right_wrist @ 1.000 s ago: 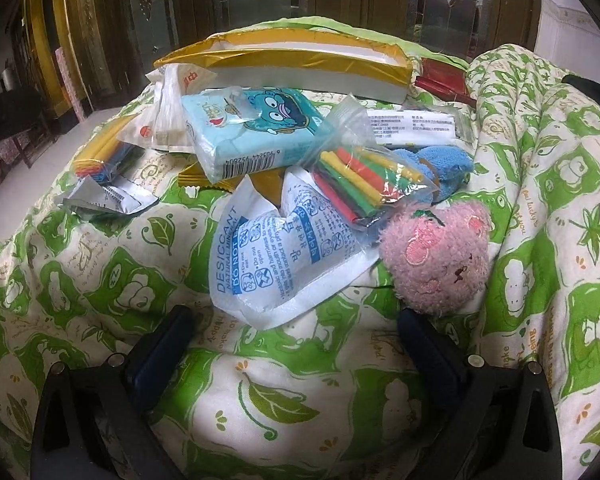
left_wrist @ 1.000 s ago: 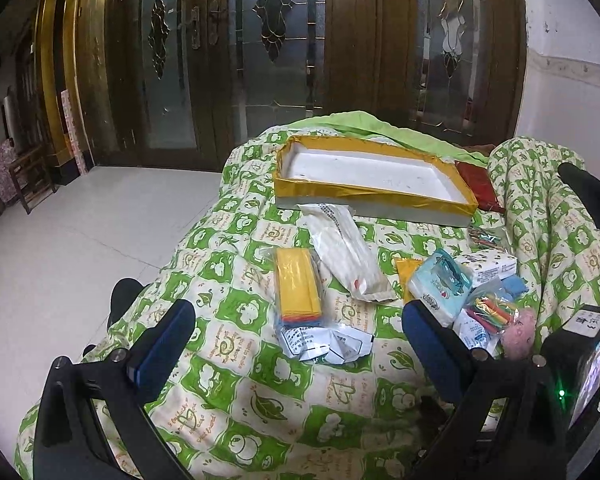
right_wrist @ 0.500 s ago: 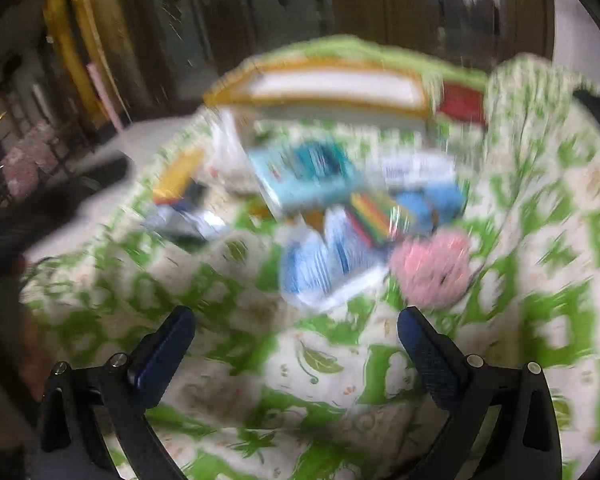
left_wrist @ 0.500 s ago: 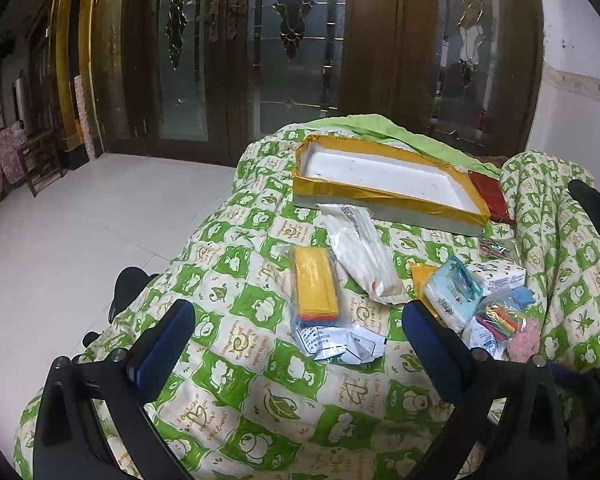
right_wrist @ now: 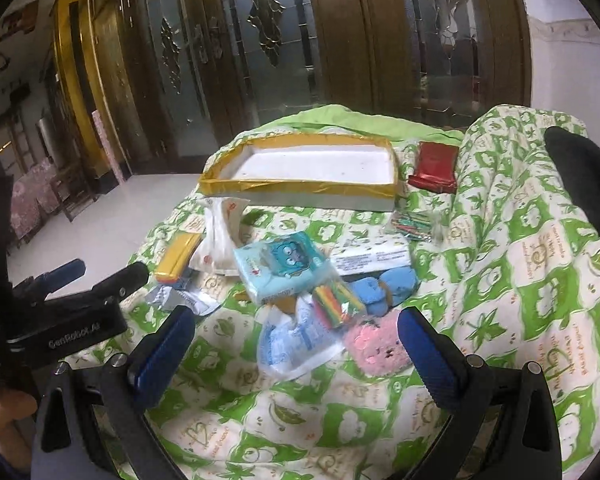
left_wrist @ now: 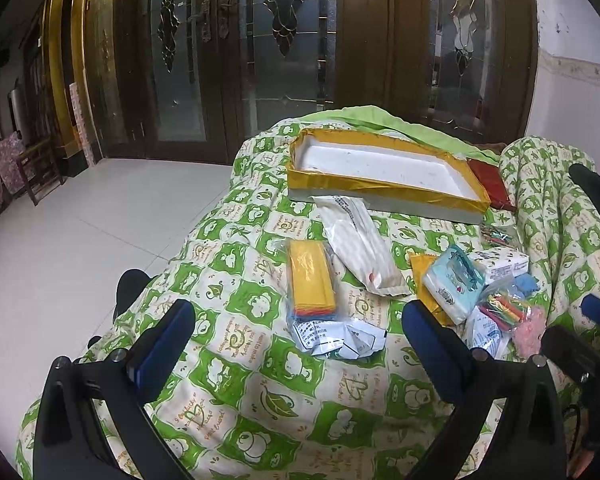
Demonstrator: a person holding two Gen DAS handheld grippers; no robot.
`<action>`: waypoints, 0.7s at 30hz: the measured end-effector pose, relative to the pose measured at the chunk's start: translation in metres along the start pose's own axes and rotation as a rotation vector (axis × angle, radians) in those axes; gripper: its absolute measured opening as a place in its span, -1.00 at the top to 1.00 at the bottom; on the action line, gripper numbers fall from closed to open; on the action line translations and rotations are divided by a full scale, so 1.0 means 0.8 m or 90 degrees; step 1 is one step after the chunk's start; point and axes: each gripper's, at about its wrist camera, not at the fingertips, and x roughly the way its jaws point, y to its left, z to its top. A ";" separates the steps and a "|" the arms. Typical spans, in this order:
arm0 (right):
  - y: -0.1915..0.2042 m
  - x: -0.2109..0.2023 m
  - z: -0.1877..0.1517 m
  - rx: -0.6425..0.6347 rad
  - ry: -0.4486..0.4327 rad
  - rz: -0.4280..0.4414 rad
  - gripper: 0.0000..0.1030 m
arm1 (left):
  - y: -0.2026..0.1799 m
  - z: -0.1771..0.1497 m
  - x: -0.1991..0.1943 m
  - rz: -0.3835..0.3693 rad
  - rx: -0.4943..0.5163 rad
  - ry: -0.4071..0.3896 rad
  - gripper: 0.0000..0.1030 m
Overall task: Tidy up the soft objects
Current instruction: 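Grasp the yellow bagged sponge with the left tool while the right tool grasps the blue tissue pack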
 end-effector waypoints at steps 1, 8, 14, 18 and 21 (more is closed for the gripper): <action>0.003 -0.005 -0.002 -0.003 -0.006 0.002 -0.99 | 0.000 0.000 0.000 0.000 0.000 0.000 -1.00; -0.003 0.006 -0.005 0.018 0.035 0.012 -0.99 | -0.004 -0.001 0.001 -0.002 0.005 -0.001 -1.00; -0.003 0.006 -0.006 0.012 0.026 -0.011 -0.99 | -0.007 -0.003 0.001 -0.003 0.015 0.000 -1.00; -0.002 0.008 -0.006 0.007 0.032 -0.012 -0.99 | -0.008 -0.003 0.002 -0.003 0.018 0.001 -1.00; -0.003 0.011 -0.005 0.007 0.036 -0.016 -0.99 | -0.009 -0.002 0.004 -0.003 0.019 0.003 -1.00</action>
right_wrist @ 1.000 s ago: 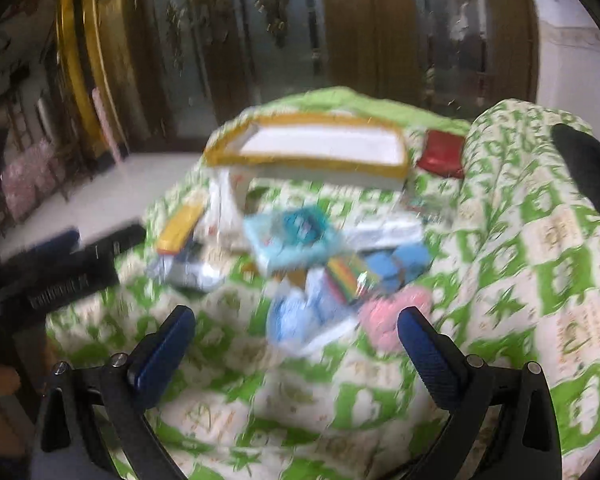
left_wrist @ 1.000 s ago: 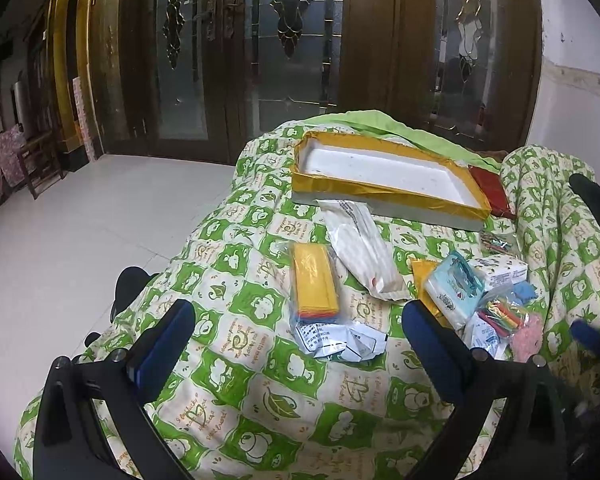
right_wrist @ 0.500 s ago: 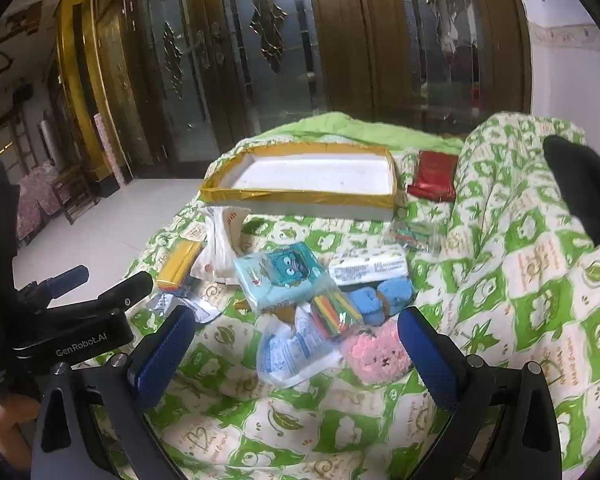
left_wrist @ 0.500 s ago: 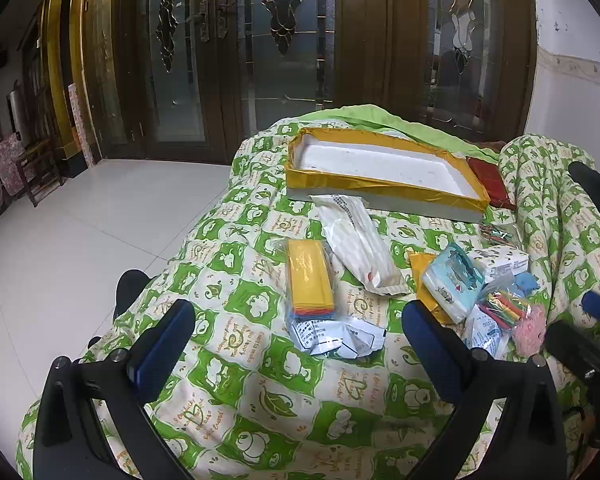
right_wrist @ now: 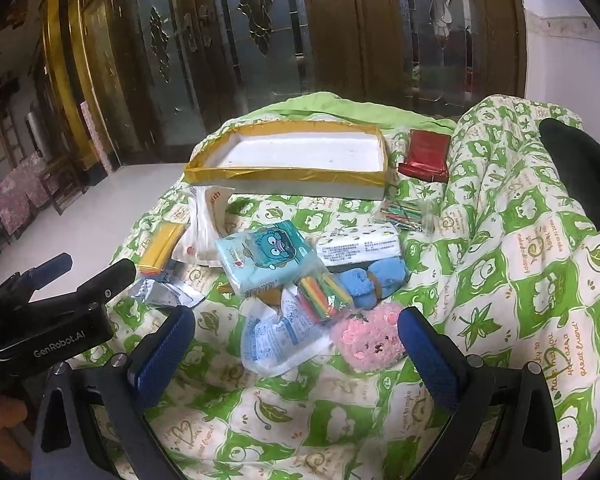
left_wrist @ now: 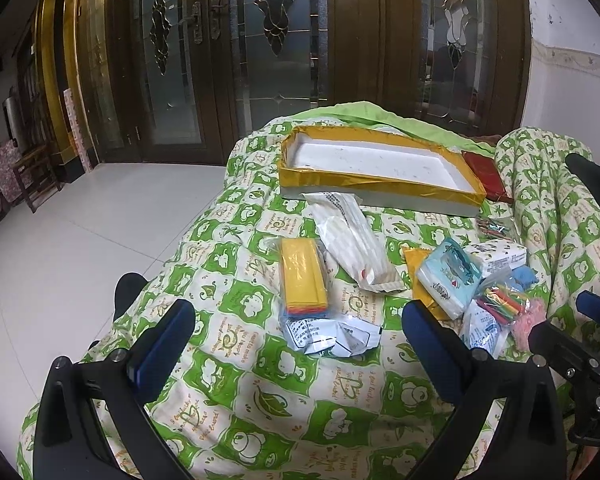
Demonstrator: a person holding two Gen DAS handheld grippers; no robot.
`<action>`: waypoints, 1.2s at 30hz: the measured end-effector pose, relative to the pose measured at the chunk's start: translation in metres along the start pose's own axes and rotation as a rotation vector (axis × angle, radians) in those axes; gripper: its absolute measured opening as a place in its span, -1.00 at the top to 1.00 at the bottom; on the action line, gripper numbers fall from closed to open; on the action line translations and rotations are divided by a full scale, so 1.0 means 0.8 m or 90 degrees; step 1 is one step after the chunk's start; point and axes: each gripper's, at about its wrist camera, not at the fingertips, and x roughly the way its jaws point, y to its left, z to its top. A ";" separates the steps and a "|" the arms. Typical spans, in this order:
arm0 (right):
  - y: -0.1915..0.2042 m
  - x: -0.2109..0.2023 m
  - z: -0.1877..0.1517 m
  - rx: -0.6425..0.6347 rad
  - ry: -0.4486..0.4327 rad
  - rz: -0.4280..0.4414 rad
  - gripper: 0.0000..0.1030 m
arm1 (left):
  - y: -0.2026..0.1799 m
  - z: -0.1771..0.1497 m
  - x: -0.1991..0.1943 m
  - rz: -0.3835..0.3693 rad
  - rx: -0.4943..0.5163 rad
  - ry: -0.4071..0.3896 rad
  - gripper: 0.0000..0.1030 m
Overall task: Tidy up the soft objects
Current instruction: 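Grasp the yellow bagged sponge with the left tool while the right tool grasps the blue tissue pack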
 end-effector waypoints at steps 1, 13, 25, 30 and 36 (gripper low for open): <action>-0.001 0.000 0.000 0.002 0.002 0.002 -0.99 | -0.001 0.000 0.000 0.000 0.000 0.000 -1.00; -0.025 -0.023 0.058 0.048 0.031 0.043 -0.99 | 0.021 0.008 -0.009 -0.004 -0.027 0.007 -1.00; -0.045 0.044 0.050 0.028 0.136 0.062 -0.92 | 0.005 0.015 0.032 -0.049 -0.004 0.084 -1.00; -0.034 0.064 0.072 -0.019 0.161 0.132 -0.70 | 0.006 0.041 0.063 -0.043 0.019 0.100 -1.00; -0.016 0.102 0.094 -0.078 0.217 0.212 -0.68 | 0.020 0.037 0.101 -0.058 -0.004 0.144 -0.64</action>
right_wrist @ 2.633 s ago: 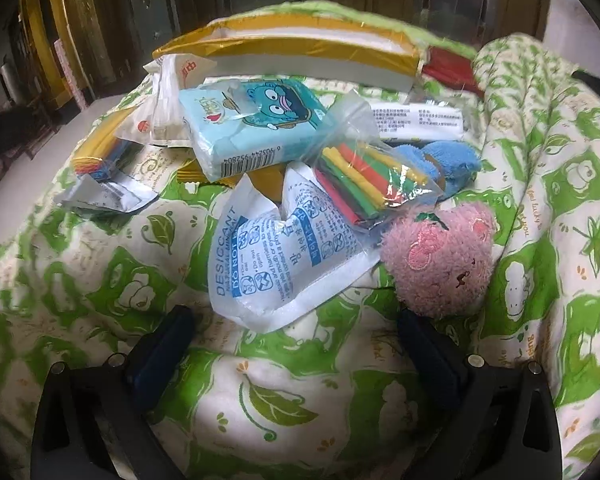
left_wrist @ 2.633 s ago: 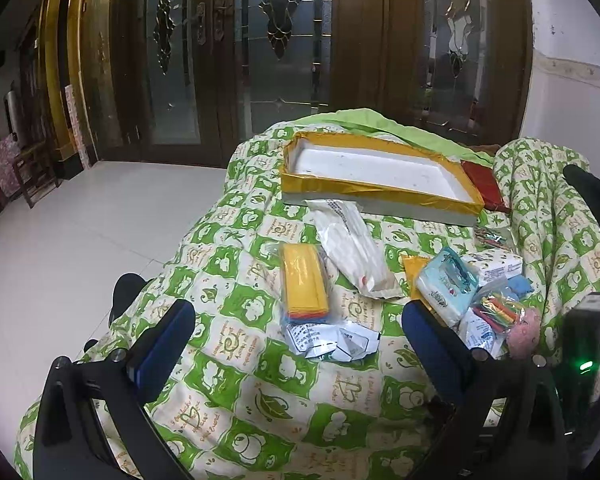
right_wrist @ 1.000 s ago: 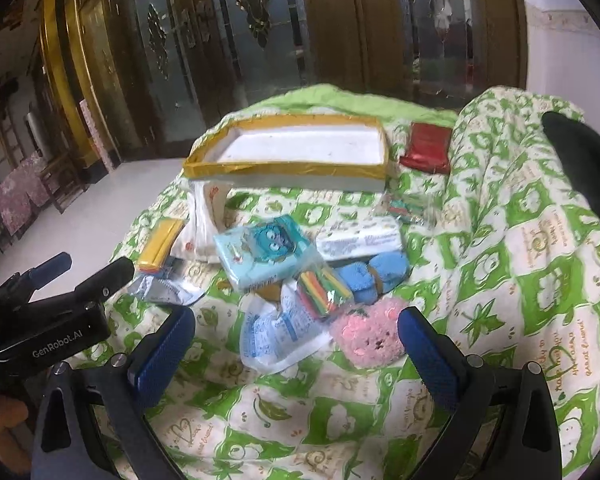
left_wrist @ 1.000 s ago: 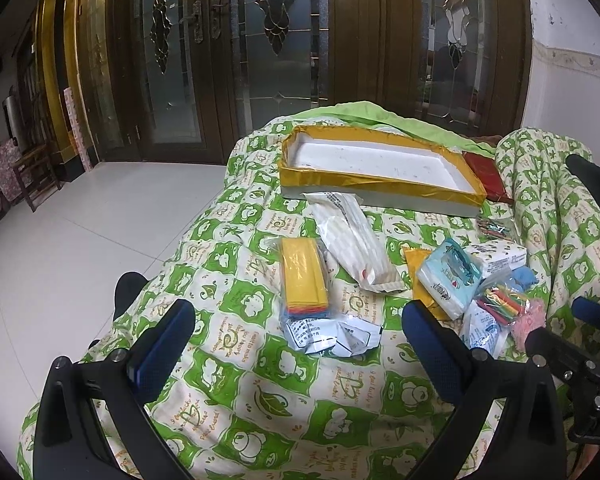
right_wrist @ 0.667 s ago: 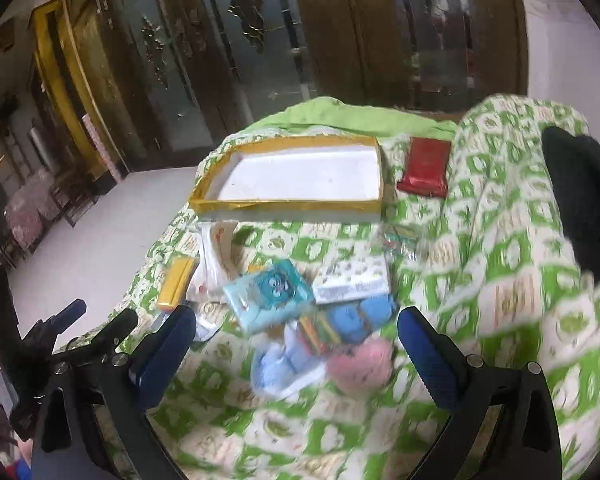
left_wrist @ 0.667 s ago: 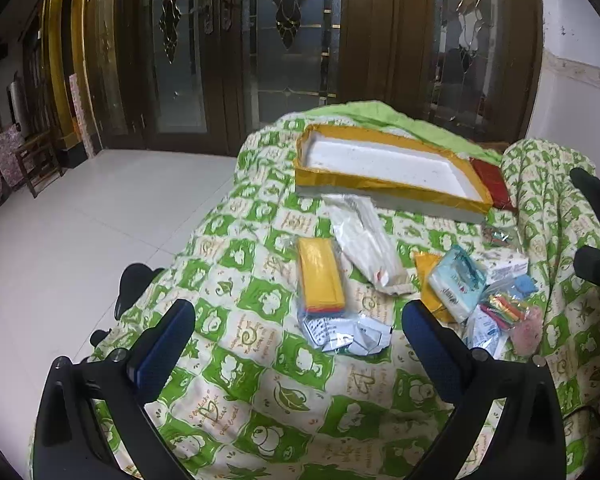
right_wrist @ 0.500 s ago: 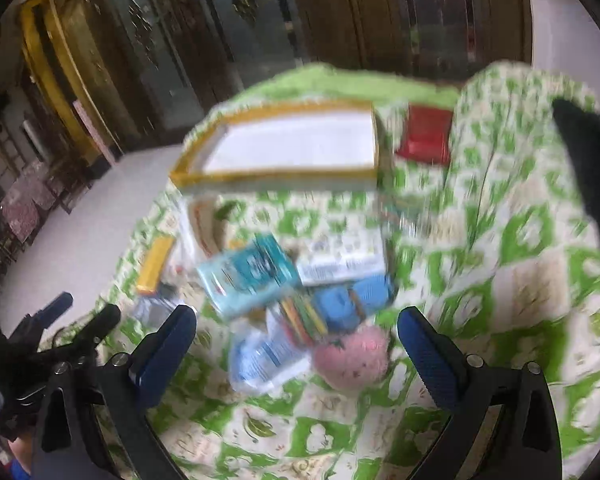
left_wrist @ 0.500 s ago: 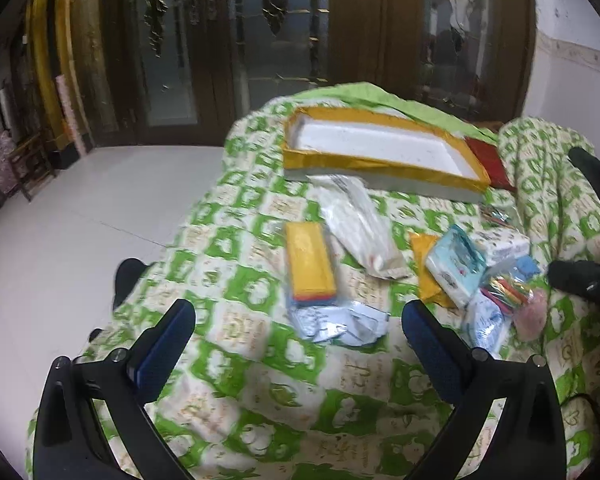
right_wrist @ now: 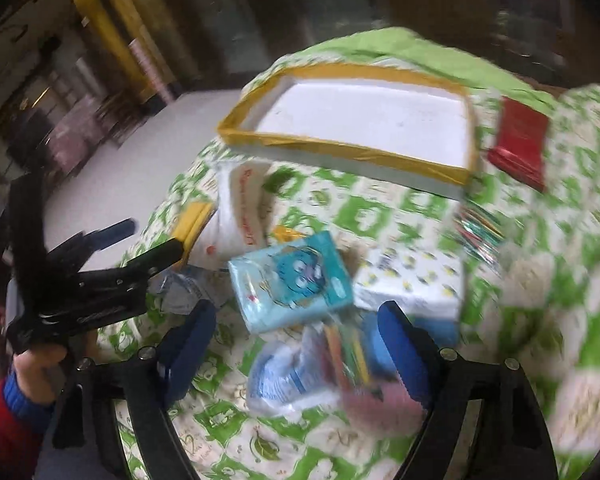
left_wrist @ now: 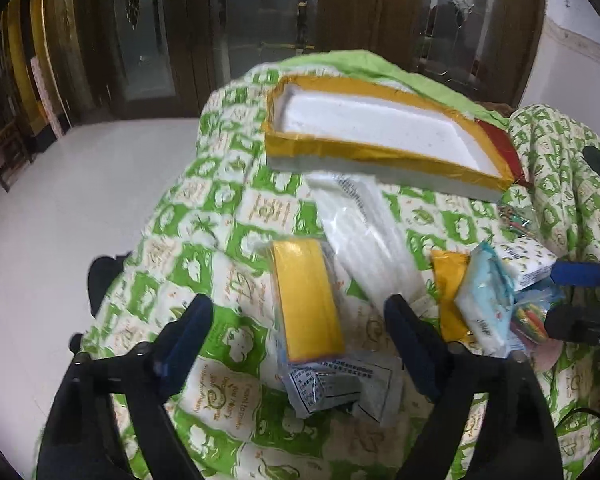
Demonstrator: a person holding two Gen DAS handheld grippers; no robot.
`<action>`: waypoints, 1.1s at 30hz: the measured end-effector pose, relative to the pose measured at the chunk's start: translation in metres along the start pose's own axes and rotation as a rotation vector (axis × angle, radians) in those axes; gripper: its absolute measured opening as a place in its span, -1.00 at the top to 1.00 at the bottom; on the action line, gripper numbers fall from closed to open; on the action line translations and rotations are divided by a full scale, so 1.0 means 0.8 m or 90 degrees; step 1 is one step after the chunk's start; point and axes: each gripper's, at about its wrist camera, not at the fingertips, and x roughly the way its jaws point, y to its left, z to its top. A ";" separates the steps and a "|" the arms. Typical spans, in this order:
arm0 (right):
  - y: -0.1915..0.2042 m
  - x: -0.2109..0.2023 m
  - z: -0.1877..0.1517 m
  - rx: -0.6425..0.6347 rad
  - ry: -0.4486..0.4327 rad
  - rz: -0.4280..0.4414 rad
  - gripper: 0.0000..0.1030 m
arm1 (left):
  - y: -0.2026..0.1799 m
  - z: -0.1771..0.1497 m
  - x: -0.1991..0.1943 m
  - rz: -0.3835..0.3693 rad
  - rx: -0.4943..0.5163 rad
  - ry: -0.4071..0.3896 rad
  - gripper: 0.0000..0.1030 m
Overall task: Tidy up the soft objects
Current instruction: 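Grasp the yellow bagged sponge with the left tool while the right tool grasps the blue tissue pack, then carry the yellow sponge and blue tissue pack into the white tray and release both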
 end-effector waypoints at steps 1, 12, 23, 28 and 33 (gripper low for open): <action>0.001 0.005 0.004 -0.007 0.007 0.007 -0.68 | 0.002 -0.002 0.003 -0.004 -0.005 0.005 -0.64; 0.009 0.070 0.033 -0.090 0.083 0.007 -0.68 | 0.005 0.001 0.021 -0.033 -0.017 0.019 -0.64; 0.003 0.102 0.042 -0.088 0.103 0.002 -0.40 | 0.000 -0.003 0.036 -0.035 -0.011 0.043 -0.18; -0.001 0.088 0.037 -0.065 0.080 0.004 -0.06 | 0.005 -0.005 0.035 -0.052 -0.029 0.041 0.17; -0.007 0.066 0.029 -0.034 0.041 0.000 0.32 | 0.010 -0.007 0.029 -0.063 -0.043 0.027 0.34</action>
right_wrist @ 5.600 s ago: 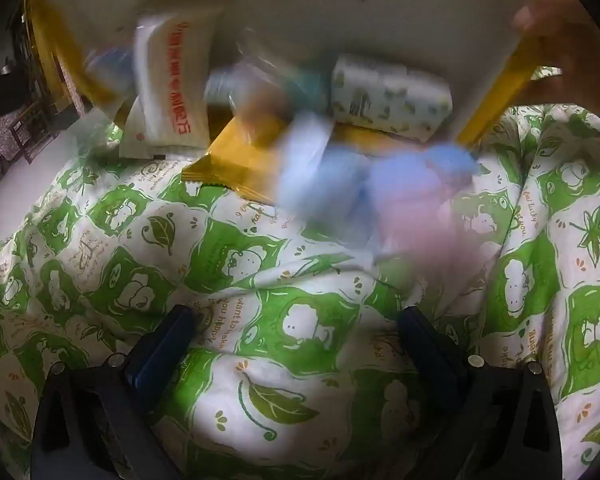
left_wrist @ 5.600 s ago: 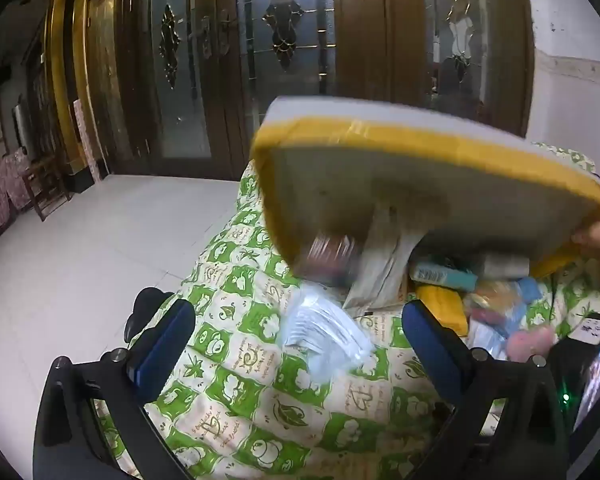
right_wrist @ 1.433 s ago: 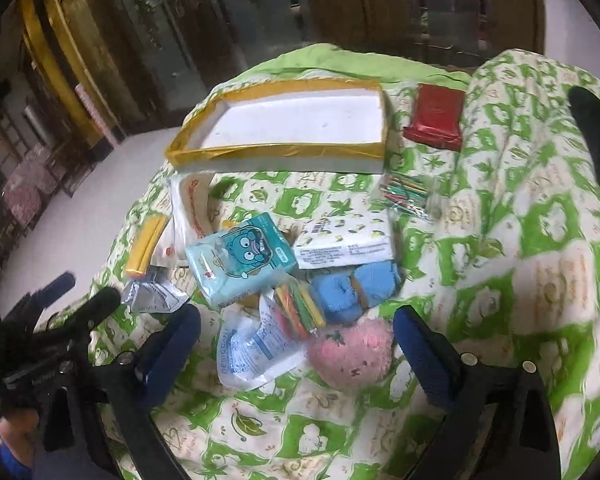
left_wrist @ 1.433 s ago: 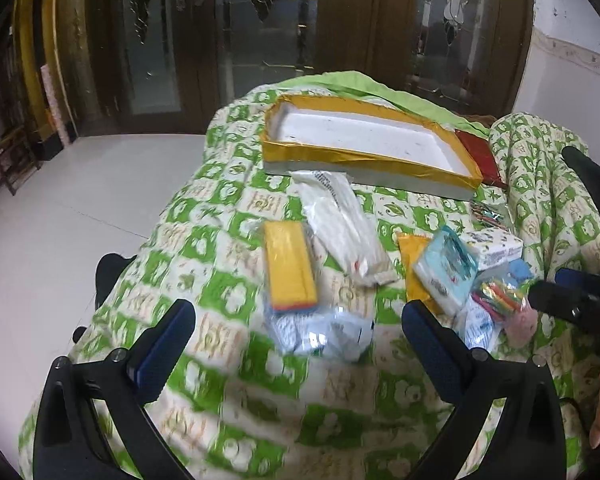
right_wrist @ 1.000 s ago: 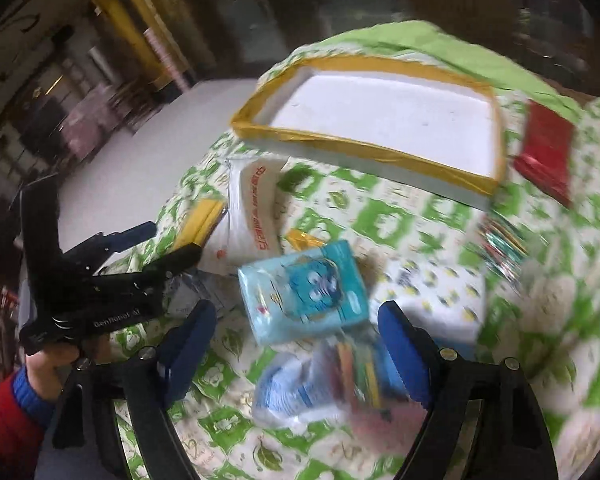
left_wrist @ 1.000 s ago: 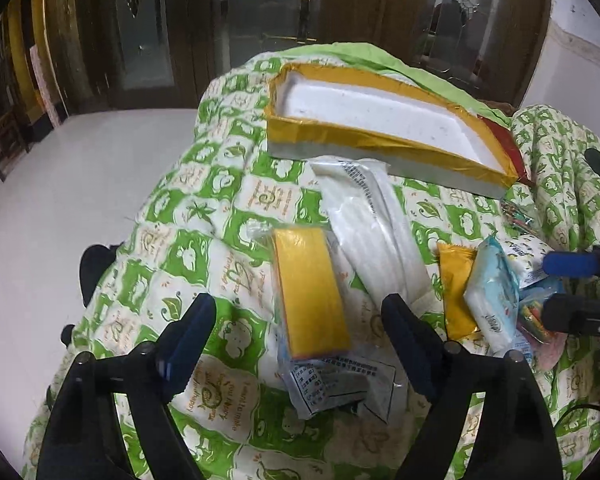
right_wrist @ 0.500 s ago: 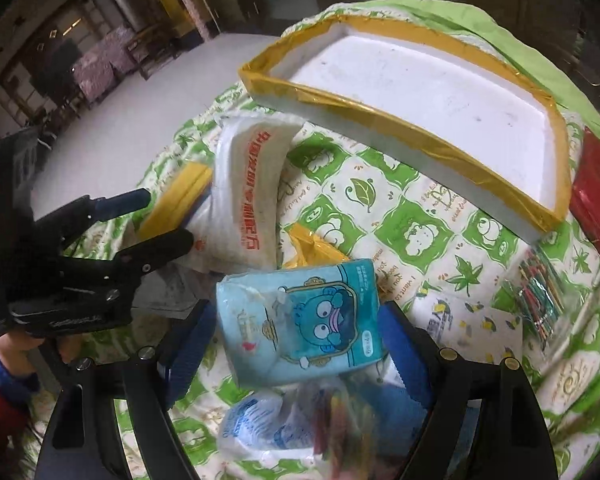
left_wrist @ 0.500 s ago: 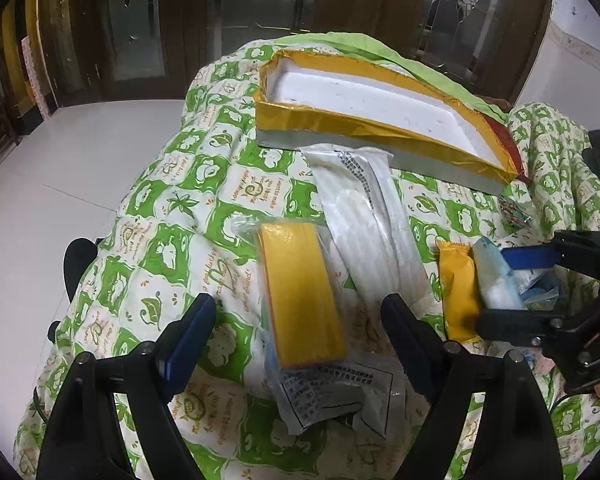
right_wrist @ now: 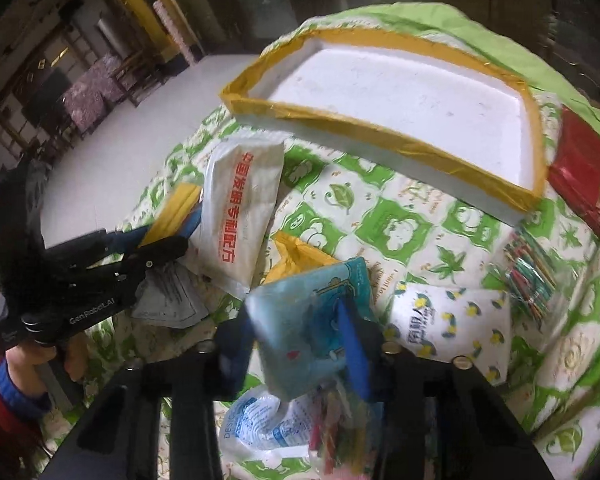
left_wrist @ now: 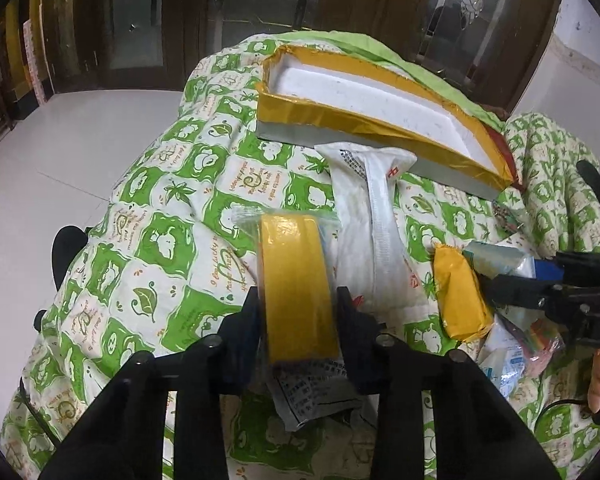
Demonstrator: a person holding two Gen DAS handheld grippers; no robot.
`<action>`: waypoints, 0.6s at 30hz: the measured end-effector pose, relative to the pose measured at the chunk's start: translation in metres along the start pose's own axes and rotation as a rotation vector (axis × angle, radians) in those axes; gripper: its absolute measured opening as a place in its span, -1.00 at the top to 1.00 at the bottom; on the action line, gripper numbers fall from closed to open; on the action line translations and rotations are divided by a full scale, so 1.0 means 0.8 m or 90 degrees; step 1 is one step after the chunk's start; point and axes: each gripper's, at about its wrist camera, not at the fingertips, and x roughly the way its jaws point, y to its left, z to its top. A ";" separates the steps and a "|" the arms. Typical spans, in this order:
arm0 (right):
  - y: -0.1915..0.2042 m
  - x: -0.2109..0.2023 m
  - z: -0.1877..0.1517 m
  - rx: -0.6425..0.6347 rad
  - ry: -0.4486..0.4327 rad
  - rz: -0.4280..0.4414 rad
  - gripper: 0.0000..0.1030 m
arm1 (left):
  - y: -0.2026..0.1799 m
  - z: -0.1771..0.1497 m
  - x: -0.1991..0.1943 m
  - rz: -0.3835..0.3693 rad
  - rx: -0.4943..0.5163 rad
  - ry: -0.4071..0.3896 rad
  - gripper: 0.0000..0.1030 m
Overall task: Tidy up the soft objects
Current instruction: 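Carry the yellow sponge and blue tissue pack into the white tray and release both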
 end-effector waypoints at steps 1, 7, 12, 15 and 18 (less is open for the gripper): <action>-0.003 -0.006 -0.002 0.010 -0.010 0.001 0.39 | 0.000 0.000 -0.002 -0.001 -0.001 -0.004 0.35; -0.031 -0.039 -0.010 0.081 -0.067 0.012 0.61 | 0.005 -0.001 -0.020 -0.018 -0.018 -0.040 0.35; -0.038 -0.061 -0.016 0.102 -0.102 0.019 0.64 | 0.010 -0.001 -0.032 -0.031 -0.035 -0.058 0.35; -0.037 -0.070 -0.016 0.100 -0.123 0.016 0.64 | 0.012 0.000 -0.038 -0.035 -0.039 -0.072 0.35; -0.041 -0.076 -0.017 0.106 -0.133 0.019 0.64 | 0.015 0.000 -0.043 -0.038 -0.048 -0.079 0.35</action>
